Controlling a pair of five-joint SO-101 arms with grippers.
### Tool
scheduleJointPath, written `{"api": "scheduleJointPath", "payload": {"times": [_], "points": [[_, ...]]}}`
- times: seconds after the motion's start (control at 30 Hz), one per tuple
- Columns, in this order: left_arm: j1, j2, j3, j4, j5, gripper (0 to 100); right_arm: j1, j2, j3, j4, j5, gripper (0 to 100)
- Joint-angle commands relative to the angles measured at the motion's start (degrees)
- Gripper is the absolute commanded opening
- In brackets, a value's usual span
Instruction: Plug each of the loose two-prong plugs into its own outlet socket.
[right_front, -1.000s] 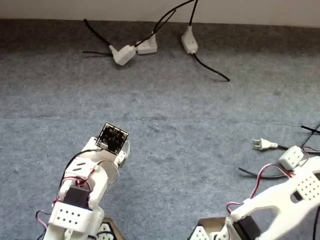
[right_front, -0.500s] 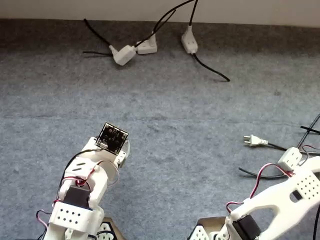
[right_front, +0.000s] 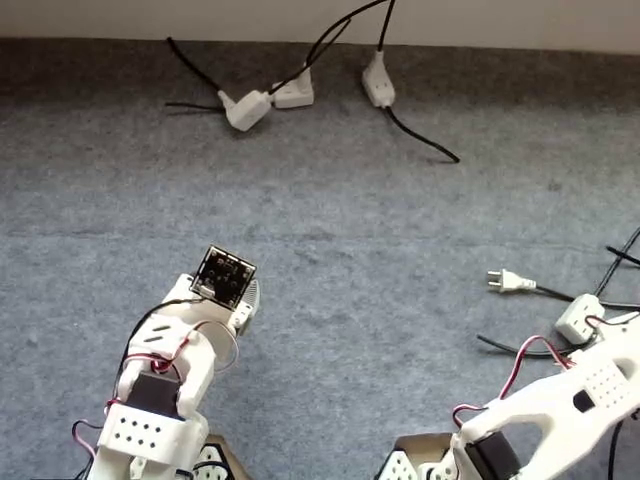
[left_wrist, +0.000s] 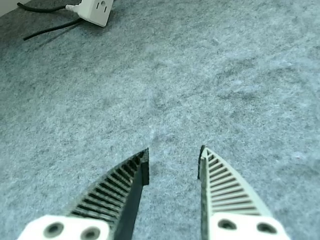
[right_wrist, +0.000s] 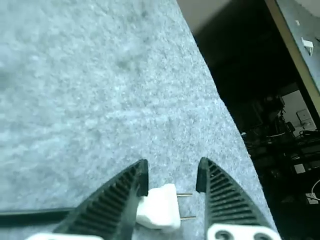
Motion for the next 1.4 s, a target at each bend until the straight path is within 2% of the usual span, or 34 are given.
{"api": "scheduleJointPath", "payload": {"times": [0.0, 0.1, 0.23, 0.4, 0.7, 0.97, 1.37], "points": [[0.84, -0.4, -0.22, -1.05, 0.18, 16, 1.27, -0.4, -4.53, 9.89, 2.99, 17.6], [0.84, -0.4, -0.22, -1.05, 0.18, 16, 0.66, -4.62, -4.18, 25.8, 6.86, 17.6], [0.84, -0.4, -0.22, -1.05, 0.18, 16, -0.22, -11.12, -4.18, 46.37, 8.26, 17.6], [0.84, -0.4, -0.22, -1.05, 0.18, 16, -1.63, -16.92, -4.09, 61.58, 10.46, 17.6], [0.84, -0.4, -0.31, -1.05, 0.18, 16, -2.59, -22.81, -4.44, 62.46, 9.32, 17.6], [0.84, -0.4, -0.4, -1.14, 0.18, 16, -4.7, -35.91, -4.09, 64.31, -5.36, 18.0], [6.46, -0.4, -0.22, -1.05, 0.09, 16, -4.79, -38.55, -0.22, 64.48, -27.78, 18.0]]}}
